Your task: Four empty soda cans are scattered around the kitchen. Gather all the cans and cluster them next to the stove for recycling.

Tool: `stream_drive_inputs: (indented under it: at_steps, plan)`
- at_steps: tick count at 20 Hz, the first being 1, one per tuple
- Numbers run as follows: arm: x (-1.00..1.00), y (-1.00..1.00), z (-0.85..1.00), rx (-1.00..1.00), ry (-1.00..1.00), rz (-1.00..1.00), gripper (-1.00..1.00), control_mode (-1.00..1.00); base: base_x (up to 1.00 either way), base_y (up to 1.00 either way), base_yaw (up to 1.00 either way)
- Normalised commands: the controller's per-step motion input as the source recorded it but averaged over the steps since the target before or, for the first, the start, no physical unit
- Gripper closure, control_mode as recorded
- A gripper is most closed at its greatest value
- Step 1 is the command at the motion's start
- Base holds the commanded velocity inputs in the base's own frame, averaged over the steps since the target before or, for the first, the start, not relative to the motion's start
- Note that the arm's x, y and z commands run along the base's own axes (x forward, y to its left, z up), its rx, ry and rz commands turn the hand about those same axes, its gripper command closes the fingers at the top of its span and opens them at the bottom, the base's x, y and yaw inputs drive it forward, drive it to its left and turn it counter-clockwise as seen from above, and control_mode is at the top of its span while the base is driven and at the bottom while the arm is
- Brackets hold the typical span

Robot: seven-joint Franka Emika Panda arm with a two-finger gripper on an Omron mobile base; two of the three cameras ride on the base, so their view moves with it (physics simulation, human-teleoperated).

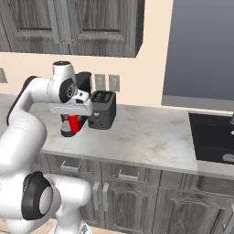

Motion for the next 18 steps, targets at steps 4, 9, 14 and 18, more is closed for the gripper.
stream_drive_inputs:
  at_steps: [4, 9, 14, 18]
  plan:
    - [-0.33, 0.00, 0.00, 0.00, -0.01, 0.00, 1.00, -1.00, 0.00, 0.00, 0.00]
    - [-0.26, 0.00, 0.00, 0.00, 0.00, 0.00, 1.00, 1.00, -0.06, 0.01, 0.00]
    - [0.00, 0.00, 0.00, 0.00, 0.00, 0.00, 1.00, 1.00, -0.52, 0.12, 0.00]
    - [0.00, 0.00, 0.00, 0.00, 0.00, 0.00, 1.00, 1.00, -0.76, 0.31, 0.02]
